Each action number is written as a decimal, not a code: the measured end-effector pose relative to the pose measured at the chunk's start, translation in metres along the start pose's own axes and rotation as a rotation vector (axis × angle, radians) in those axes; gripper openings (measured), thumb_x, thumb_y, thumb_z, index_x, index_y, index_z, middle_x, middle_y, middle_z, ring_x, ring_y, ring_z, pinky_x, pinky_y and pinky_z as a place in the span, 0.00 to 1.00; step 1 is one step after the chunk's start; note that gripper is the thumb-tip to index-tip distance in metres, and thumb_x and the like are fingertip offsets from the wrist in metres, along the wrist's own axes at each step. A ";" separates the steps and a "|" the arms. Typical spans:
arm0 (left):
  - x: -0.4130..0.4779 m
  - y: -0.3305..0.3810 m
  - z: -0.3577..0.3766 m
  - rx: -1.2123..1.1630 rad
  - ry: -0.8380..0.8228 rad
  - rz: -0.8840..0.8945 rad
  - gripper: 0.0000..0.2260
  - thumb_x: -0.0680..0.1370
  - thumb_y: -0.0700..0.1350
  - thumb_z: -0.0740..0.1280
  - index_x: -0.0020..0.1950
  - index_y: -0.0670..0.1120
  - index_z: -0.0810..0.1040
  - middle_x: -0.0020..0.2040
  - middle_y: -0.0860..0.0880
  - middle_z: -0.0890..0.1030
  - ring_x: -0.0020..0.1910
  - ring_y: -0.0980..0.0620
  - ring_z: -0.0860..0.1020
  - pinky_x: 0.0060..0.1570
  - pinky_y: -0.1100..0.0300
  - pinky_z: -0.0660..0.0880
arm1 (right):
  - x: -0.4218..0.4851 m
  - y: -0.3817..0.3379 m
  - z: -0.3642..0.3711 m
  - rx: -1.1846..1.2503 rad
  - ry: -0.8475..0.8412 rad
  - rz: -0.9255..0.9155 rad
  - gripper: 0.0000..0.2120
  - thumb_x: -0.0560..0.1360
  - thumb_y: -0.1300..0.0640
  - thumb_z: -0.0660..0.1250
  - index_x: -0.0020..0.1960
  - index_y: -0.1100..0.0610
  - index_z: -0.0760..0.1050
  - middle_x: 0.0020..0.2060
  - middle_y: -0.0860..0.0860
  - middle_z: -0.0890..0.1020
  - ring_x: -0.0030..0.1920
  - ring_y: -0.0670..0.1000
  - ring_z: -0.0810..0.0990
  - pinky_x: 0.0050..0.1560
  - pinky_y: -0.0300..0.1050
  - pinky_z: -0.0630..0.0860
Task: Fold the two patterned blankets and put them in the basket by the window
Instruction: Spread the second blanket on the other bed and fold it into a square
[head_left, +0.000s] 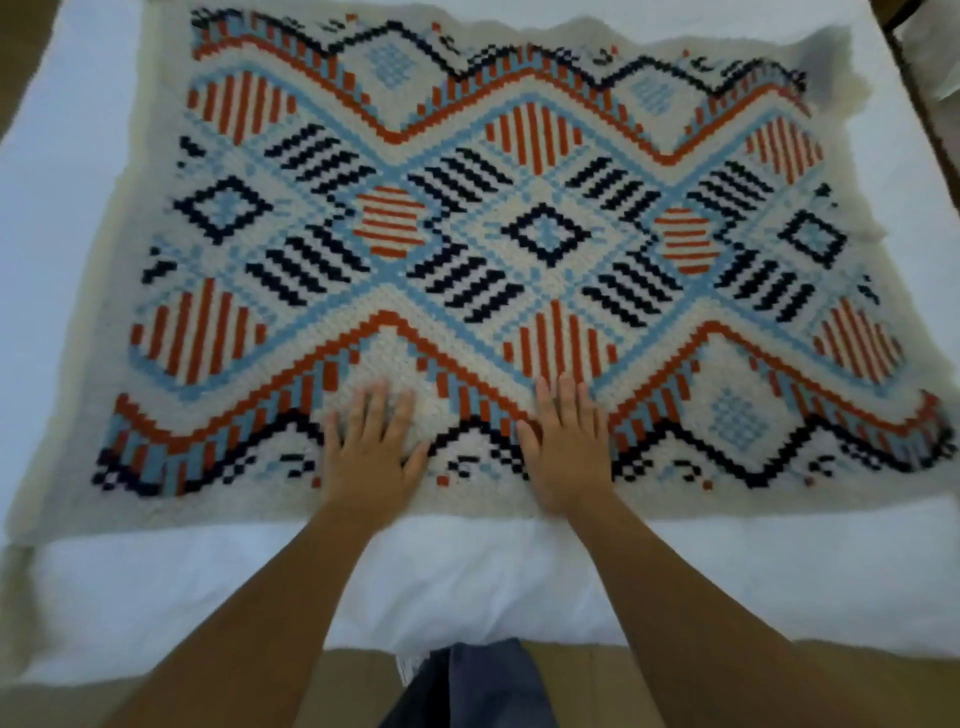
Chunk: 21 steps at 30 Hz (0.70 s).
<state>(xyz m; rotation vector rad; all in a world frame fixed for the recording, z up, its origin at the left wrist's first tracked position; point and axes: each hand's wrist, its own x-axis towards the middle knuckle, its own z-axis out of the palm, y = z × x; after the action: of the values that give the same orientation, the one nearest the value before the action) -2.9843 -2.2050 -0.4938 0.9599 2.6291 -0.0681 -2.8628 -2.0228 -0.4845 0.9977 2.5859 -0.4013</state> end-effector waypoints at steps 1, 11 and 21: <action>-0.009 -0.012 0.003 -0.004 0.007 -0.003 0.29 0.75 0.65 0.36 0.72 0.54 0.33 0.76 0.49 0.38 0.75 0.47 0.39 0.71 0.45 0.38 | -0.009 0.016 0.002 -0.018 -0.021 0.040 0.29 0.79 0.40 0.41 0.75 0.48 0.34 0.76 0.51 0.38 0.75 0.54 0.36 0.73 0.52 0.37; -0.042 0.020 -0.029 -0.081 -0.023 0.001 0.29 0.79 0.60 0.44 0.76 0.49 0.43 0.77 0.45 0.44 0.76 0.44 0.42 0.72 0.44 0.43 | -0.045 0.048 -0.015 0.040 -0.016 0.147 0.29 0.80 0.42 0.44 0.76 0.51 0.38 0.77 0.53 0.42 0.76 0.55 0.39 0.74 0.53 0.40; -0.027 0.161 -0.061 -0.147 -0.146 0.218 0.27 0.81 0.56 0.47 0.76 0.49 0.43 0.78 0.48 0.46 0.76 0.49 0.42 0.72 0.47 0.42 | -0.062 0.179 -0.056 0.342 0.205 0.378 0.21 0.79 0.56 0.56 0.69 0.65 0.63 0.70 0.63 0.65 0.70 0.60 0.61 0.71 0.53 0.57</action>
<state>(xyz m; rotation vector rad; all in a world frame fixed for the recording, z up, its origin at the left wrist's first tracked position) -2.8808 -2.0878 -0.4160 1.1367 2.3470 0.1030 -2.7086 -1.9111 -0.4331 1.6893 2.4653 -0.6812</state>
